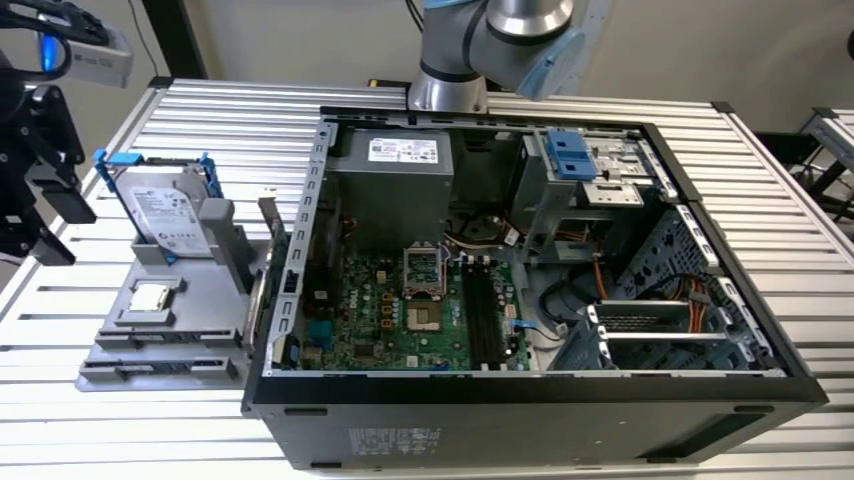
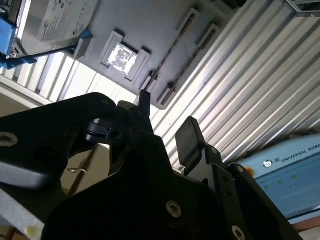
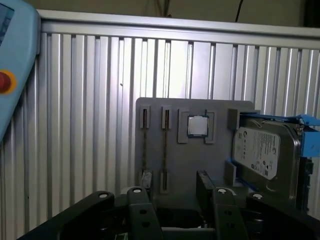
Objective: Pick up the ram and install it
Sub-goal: 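Pick up the ram and move it above insertion slot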
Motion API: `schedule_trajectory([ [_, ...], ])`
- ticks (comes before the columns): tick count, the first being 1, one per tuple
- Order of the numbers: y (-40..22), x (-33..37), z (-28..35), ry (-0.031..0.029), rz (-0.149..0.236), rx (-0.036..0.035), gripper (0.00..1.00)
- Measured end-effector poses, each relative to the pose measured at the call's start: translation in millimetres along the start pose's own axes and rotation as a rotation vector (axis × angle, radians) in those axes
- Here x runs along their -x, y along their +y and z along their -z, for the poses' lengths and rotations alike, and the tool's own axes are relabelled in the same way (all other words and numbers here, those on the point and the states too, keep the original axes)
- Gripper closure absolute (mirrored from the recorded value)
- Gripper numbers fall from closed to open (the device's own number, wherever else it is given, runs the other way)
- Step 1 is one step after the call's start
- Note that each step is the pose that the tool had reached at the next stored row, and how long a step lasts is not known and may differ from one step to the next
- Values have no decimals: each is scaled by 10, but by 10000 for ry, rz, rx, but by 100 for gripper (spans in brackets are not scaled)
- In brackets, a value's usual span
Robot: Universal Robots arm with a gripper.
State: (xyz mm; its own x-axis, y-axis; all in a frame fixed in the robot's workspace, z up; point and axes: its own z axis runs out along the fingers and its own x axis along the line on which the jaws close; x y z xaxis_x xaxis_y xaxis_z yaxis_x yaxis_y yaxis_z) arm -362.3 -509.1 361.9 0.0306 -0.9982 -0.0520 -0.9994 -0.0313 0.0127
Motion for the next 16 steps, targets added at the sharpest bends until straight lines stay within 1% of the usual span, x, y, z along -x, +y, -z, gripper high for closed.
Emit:
schedule_trajectory([
  [3,-14,-3,-56,-3,-1,-1,0],
  [7,-16,-9,-129,-1,-1,-1,0],
  [13,-19,-61,-229,-1,-1,4,0],
  [16,-18,-72,-277,4,-2,4,0],
])
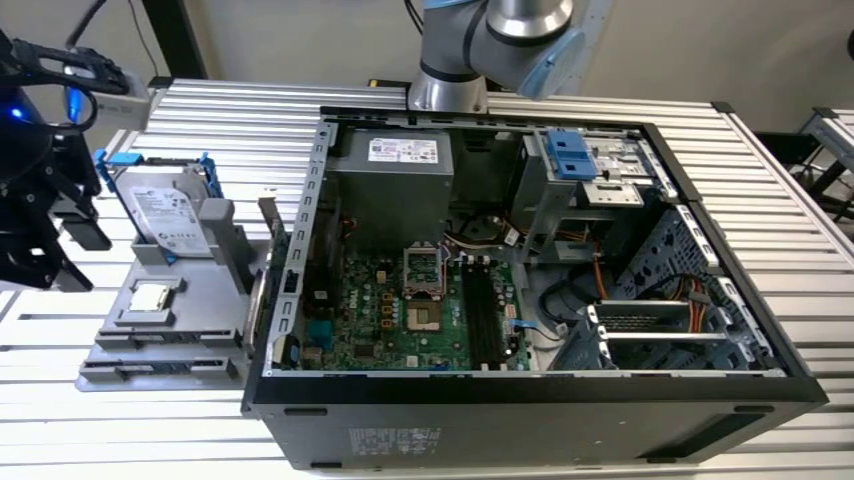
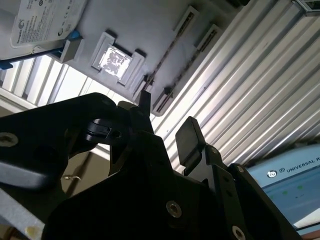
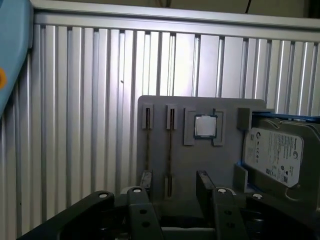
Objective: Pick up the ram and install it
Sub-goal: 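Pick up the ram and move it above insertion slot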
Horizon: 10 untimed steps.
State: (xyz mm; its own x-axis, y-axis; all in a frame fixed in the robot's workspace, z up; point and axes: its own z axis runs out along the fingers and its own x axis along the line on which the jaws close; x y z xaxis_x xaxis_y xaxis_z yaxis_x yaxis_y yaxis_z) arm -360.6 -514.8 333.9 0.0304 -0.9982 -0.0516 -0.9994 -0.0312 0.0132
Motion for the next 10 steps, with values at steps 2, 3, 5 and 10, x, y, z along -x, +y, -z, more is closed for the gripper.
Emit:
schedule_trajectory([
  [2,-1,-2,-31,17,0,1,0],
  [3,-2,-3,-46,34,0,2,0],
  [5,-2,-4,-73,85,0,3,0],
  [10,-2,-7,-121,380,-5,10,0],
])
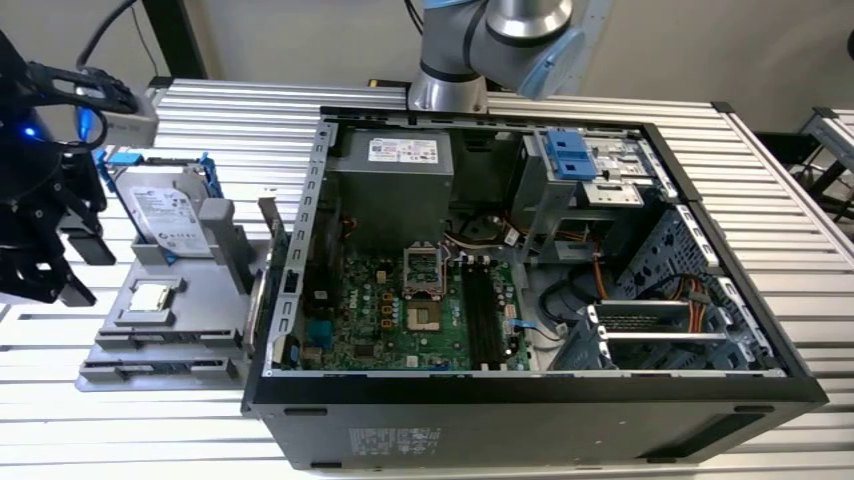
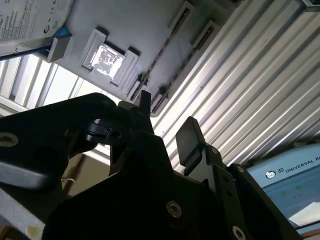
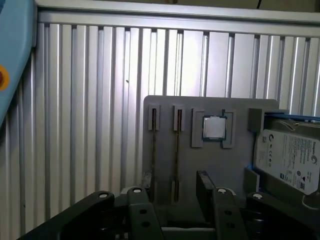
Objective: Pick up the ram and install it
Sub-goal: 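Pick up the ram and move it above insertion slot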
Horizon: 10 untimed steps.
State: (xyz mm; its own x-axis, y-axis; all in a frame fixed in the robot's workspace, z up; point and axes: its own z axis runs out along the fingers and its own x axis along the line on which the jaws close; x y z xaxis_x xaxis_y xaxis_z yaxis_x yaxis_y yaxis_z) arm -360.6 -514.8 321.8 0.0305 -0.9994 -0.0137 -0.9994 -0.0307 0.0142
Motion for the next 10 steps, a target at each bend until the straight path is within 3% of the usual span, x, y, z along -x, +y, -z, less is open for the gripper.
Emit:
schedule_trajectory([
  [10,-3,-3,-169,3,1,2,0],
])
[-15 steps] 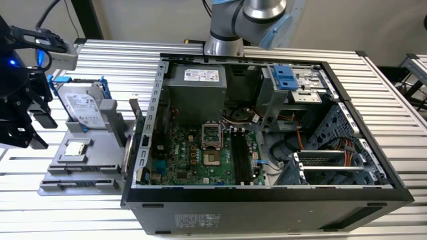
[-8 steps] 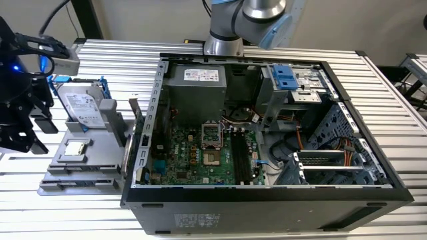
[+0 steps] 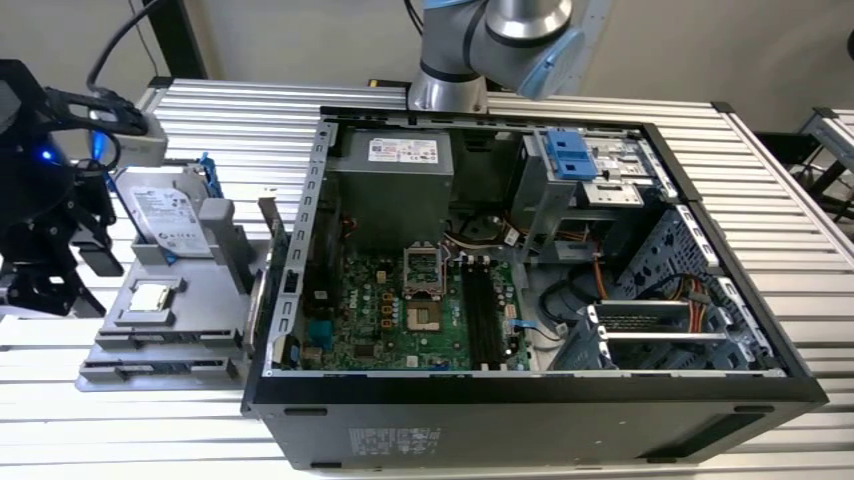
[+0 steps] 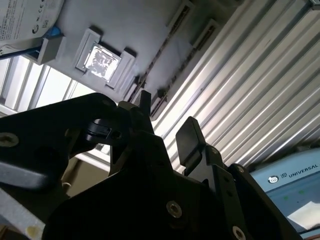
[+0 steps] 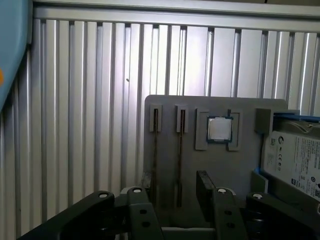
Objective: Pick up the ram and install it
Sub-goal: 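Pick up the ram and move it above insertion slot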
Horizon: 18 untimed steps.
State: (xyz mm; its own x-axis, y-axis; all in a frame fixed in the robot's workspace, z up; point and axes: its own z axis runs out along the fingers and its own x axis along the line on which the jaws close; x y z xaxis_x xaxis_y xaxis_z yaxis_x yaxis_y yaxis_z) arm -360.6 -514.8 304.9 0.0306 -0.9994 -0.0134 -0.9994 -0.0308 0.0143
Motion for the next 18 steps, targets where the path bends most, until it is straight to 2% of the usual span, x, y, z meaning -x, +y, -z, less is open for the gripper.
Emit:
schedule_trajectory([
  [7,-1,-19,-127,1,1,1,0],
  [18,-2,-100,-326,0,-42,4,0],
])
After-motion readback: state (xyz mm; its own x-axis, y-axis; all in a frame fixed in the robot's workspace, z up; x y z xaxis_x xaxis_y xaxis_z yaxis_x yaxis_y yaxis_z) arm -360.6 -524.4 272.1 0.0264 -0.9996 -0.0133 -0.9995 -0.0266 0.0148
